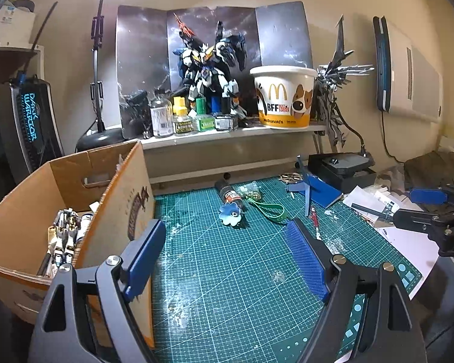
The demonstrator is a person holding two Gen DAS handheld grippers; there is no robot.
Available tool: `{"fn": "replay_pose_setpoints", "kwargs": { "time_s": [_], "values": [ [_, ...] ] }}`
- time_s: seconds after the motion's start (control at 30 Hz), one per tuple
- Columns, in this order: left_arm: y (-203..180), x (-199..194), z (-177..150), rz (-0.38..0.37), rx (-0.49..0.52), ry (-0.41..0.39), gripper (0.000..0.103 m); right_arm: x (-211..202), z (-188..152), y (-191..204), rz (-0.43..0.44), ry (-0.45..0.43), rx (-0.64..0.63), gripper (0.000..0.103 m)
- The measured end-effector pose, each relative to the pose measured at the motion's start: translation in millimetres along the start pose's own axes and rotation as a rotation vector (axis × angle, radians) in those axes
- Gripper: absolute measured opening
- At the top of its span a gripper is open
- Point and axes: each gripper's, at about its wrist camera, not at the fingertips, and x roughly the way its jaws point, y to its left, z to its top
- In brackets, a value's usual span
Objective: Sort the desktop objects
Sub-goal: 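Grasp the blue flower-shaped part with the left gripper while the right gripper approaches the spray can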
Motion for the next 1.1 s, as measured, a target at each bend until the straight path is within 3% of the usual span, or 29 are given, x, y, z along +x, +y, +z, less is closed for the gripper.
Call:
{"fn": "replay_pose_setpoints", "kwargs": {
  "time_s": [0.2, 0.87, 1.03, 1.1],
  "values": [
    [-0.7, 24.1, -1.2, -0.050, -0.042, 0.052, 0.083, 10.8, -0.8, -11.0, 0.017, 0.011, 0.023, 0.075],
    [-9.2, 162.8, 4.9, -0.009, -0.124, 0.245, 0.082, 65.2, -7.5, -45.3, 0.060, 0.083, 0.063, 0.075],
    [-9.1, 187.0, 3.1, -0.032, -0.149, 0.297, 0.060, 78.5, -1.2, -45.1, 0.077, 0.088, 0.050, 0.075],
    [-8.8, 194.4, 2.1, -0.039, -0.157, 0.316, 0.057, 83.6, 0.2, -45.7, 0.089, 0.094, 0.048, 0.075]
  ]
}}
